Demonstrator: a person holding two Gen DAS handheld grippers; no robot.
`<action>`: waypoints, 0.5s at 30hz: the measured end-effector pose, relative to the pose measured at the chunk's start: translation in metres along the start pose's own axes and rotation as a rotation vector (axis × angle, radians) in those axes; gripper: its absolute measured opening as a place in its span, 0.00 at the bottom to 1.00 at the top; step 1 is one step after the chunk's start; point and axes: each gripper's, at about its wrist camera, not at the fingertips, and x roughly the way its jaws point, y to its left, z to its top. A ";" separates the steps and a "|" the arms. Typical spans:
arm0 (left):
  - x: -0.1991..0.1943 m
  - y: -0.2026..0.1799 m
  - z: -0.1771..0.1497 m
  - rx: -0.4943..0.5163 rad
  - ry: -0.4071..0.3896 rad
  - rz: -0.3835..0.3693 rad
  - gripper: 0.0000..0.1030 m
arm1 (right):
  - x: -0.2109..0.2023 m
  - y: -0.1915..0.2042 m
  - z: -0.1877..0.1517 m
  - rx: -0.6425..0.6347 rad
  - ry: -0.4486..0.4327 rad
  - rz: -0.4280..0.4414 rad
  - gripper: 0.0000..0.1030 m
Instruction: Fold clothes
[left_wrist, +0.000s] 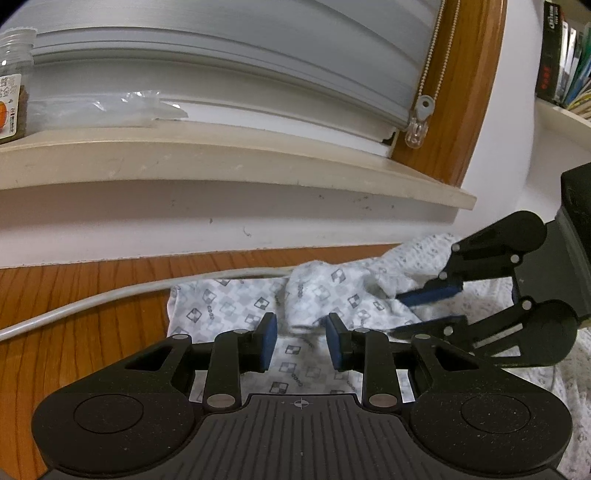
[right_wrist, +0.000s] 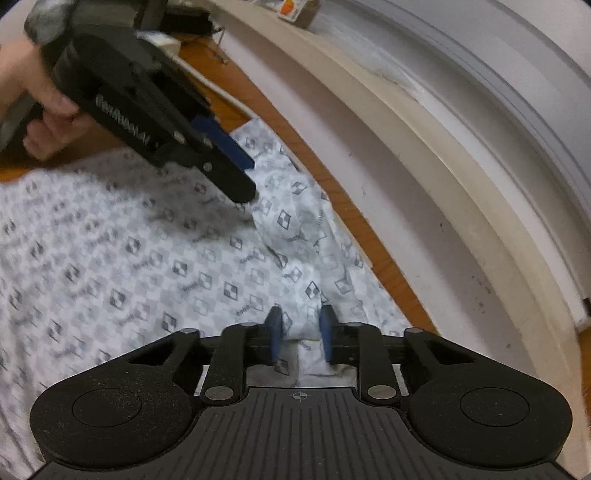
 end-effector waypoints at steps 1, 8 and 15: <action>0.000 0.000 0.000 -0.001 0.000 -0.001 0.31 | -0.003 -0.001 0.001 0.011 -0.008 0.006 0.15; -0.010 -0.008 -0.002 0.043 -0.020 0.004 0.40 | -0.052 -0.016 0.027 0.139 -0.129 0.058 0.12; -0.040 -0.002 -0.002 0.066 -0.043 0.059 0.43 | -0.096 -0.020 0.057 0.259 -0.238 0.151 0.12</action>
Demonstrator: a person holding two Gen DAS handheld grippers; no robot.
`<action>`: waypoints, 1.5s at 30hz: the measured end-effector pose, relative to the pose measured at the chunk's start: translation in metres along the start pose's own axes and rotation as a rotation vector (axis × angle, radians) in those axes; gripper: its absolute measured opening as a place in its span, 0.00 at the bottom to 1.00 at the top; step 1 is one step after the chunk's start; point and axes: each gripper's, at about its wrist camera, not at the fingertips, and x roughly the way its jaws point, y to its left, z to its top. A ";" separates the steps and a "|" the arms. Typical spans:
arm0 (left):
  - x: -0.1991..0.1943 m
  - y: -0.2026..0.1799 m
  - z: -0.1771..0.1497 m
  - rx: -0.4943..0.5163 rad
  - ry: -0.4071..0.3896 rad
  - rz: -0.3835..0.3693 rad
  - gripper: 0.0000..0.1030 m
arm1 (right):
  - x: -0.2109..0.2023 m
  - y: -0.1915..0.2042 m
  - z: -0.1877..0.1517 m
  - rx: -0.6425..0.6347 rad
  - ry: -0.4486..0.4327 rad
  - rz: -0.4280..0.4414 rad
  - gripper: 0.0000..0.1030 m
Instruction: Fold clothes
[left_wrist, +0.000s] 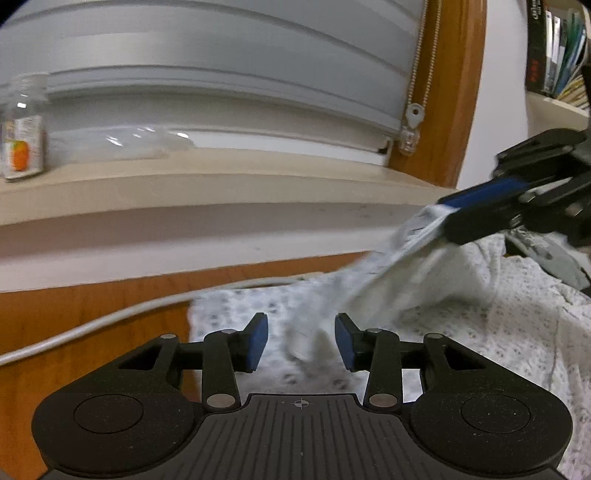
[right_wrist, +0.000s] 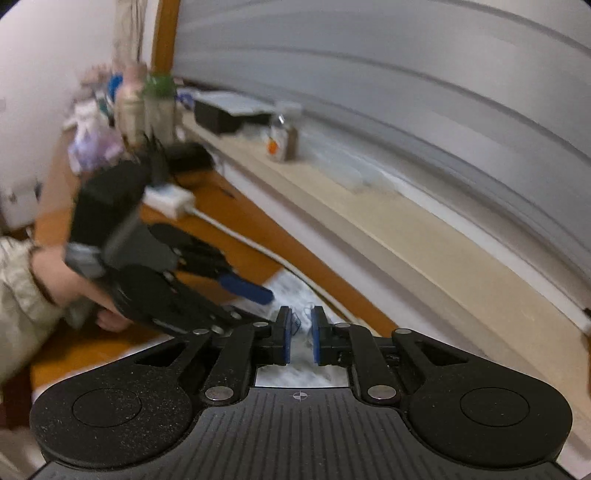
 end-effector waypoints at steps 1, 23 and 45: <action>-0.004 0.005 0.001 -0.005 -0.004 0.012 0.43 | 0.001 0.004 0.006 0.002 -0.002 0.021 0.12; 0.014 0.005 0.001 0.012 0.076 -0.027 0.47 | 0.004 0.009 -0.041 -0.135 0.172 -0.022 0.31; 0.019 0.007 0.005 0.042 0.083 0.001 0.41 | 0.020 0.035 -0.103 -0.277 0.170 0.028 0.03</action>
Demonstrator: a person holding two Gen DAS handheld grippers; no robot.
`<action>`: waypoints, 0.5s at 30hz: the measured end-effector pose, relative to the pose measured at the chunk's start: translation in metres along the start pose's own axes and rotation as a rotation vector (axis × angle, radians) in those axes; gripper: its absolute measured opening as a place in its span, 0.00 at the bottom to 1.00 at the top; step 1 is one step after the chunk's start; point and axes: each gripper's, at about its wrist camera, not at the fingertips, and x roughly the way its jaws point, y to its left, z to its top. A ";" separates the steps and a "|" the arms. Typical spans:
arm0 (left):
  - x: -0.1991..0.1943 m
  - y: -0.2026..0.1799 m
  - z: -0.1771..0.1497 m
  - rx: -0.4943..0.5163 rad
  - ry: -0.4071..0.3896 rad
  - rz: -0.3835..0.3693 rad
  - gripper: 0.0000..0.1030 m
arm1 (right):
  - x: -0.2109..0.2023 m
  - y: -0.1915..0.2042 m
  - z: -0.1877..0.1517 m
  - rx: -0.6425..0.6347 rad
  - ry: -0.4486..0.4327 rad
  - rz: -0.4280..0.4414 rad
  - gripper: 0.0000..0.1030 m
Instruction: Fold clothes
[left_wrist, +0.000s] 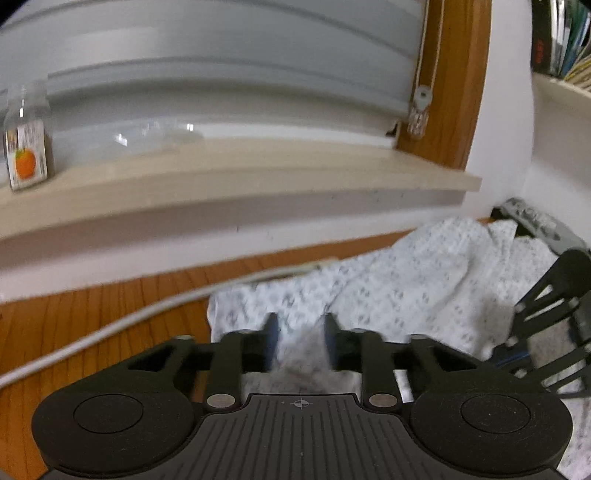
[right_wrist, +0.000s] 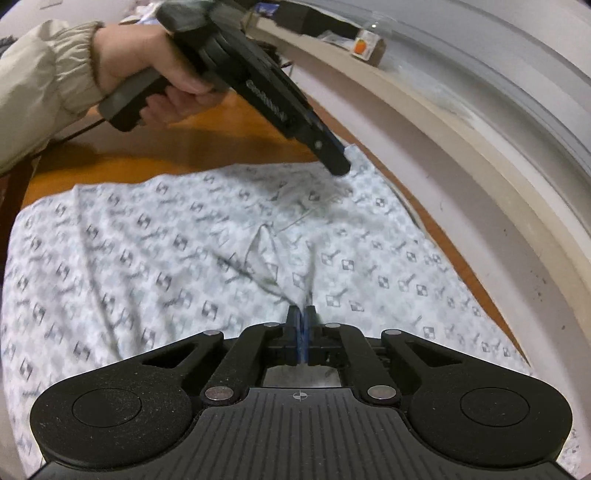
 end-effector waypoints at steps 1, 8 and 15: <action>0.003 0.000 -0.002 -0.004 0.005 -0.007 0.41 | -0.001 0.001 0.000 -0.007 -0.003 -0.008 0.06; 0.022 -0.008 -0.006 0.030 0.046 -0.002 0.07 | 0.008 0.010 0.014 -0.071 -0.051 -0.049 0.19; -0.032 -0.002 0.018 0.019 -0.122 -0.040 0.04 | -0.021 0.002 0.029 0.036 -0.149 0.028 0.02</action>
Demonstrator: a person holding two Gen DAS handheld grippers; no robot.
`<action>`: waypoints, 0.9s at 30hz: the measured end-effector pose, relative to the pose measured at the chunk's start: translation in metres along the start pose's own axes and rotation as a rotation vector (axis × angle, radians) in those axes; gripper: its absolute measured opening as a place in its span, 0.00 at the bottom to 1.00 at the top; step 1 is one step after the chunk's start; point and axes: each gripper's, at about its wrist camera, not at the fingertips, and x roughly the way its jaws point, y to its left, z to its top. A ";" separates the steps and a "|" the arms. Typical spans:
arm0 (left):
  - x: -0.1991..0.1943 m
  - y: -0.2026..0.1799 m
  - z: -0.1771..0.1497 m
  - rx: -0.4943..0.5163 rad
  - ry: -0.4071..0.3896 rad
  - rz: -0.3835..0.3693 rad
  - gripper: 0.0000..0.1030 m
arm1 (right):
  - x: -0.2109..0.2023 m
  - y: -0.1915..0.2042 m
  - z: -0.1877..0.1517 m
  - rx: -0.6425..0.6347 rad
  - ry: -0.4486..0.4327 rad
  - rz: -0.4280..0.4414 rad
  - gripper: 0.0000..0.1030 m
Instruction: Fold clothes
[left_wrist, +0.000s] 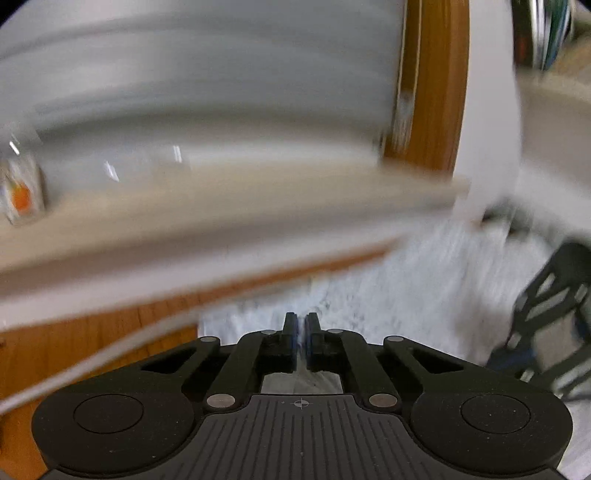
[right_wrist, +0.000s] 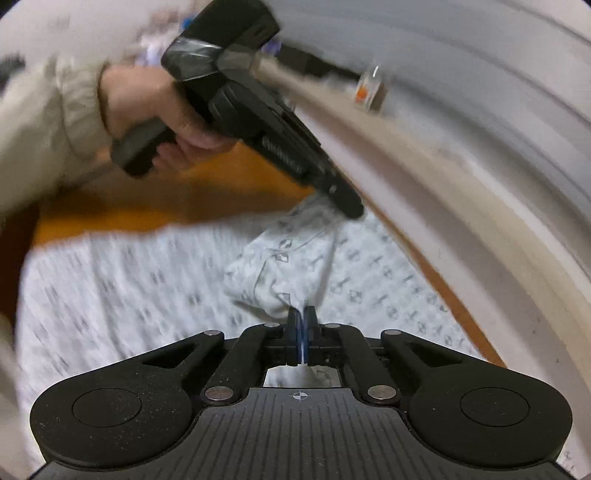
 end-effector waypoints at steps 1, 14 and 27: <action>-0.005 0.001 0.004 0.005 -0.009 0.011 0.04 | -0.004 0.000 0.004 0.015 -0.025 0.010 0.02; 0.012 -0.013 -0.008 0.021 0.072 0.108 0.54 | -0.044 -0.068 -0.058 0.204 0.020 -0.139 0.51; 0.127 -0.105 0.002 0.117 0.164 -0.115 0.64 | -0.069 -0.264 -0.210 0.788 0.121 -0.557 0.35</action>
